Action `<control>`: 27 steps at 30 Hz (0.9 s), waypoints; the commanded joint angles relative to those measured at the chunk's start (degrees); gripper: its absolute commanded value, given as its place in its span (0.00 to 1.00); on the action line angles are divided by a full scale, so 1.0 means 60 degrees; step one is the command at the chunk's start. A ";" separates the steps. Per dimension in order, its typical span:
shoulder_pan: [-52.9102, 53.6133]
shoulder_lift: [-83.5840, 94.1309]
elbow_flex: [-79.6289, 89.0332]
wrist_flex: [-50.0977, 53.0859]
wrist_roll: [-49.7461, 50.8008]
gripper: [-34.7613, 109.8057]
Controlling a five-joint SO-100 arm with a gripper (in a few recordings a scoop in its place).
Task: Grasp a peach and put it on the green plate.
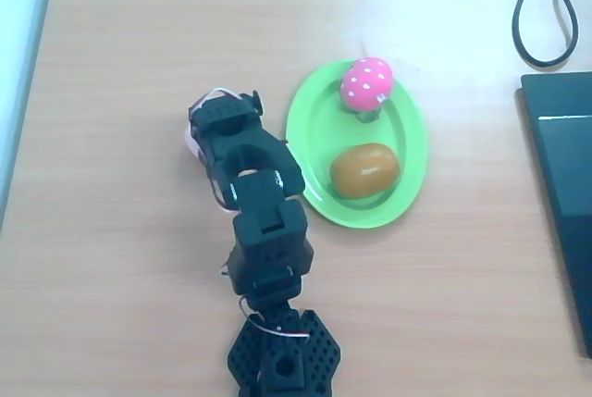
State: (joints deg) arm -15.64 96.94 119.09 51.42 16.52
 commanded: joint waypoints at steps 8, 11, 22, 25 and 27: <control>-0.0117 -0.0176 -0.0396 -0.0249 0.0264 0.49; -0.0088 -0.0293 -0.0513 -0.0322 0.0308 0.48; -0.0015 -0.0615 -0.0850 -0.0322 0.0366 0.44; 0.0000 -0.0601 -0.0850 -0.0322 0.0366 0.44; 0.0000 -0.0557 -0.0850 -0.0322 0.0366 0.44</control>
State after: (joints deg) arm -15.21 92.99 114.79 49.31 17.58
